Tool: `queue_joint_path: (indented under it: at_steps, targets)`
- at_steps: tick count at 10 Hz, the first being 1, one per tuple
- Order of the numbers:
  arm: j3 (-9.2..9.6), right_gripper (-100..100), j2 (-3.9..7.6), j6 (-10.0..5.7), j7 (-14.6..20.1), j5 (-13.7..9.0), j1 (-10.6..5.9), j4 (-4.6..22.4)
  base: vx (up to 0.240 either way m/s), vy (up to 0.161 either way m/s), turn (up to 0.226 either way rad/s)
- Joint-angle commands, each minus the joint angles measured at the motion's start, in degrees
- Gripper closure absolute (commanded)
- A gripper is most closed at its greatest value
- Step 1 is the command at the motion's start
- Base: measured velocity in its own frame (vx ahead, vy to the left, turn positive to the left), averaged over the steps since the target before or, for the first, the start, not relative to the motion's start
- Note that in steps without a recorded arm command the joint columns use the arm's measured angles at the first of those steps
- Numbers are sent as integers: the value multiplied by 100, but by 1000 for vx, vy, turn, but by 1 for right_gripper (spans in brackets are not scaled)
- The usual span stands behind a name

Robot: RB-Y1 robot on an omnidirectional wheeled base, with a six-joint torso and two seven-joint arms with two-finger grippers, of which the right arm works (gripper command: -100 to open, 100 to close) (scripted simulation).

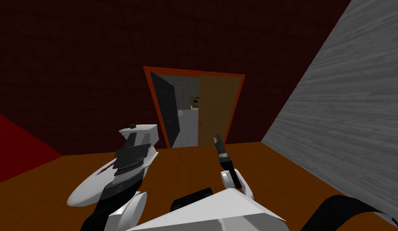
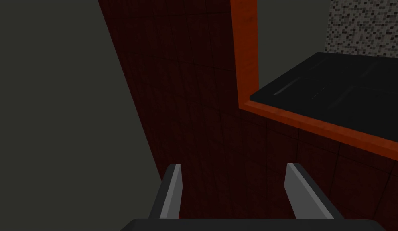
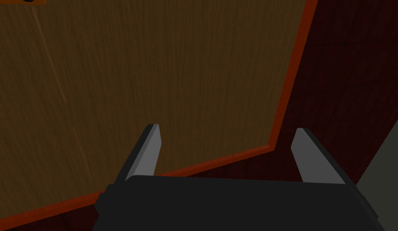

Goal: Push the door open

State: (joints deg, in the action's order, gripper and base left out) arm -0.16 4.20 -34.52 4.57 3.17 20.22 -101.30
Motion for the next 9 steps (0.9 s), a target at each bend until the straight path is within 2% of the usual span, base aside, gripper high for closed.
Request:
queue_joint_path:
  at_steps: [1, 9]
  targets:
    - [-33, -100, 28, -14, -25, -20, -85, 199, 88, 1, 4]
    - [-159, -100, 77, -172, -174, -92, -492, 1225, 99, 1, 4]
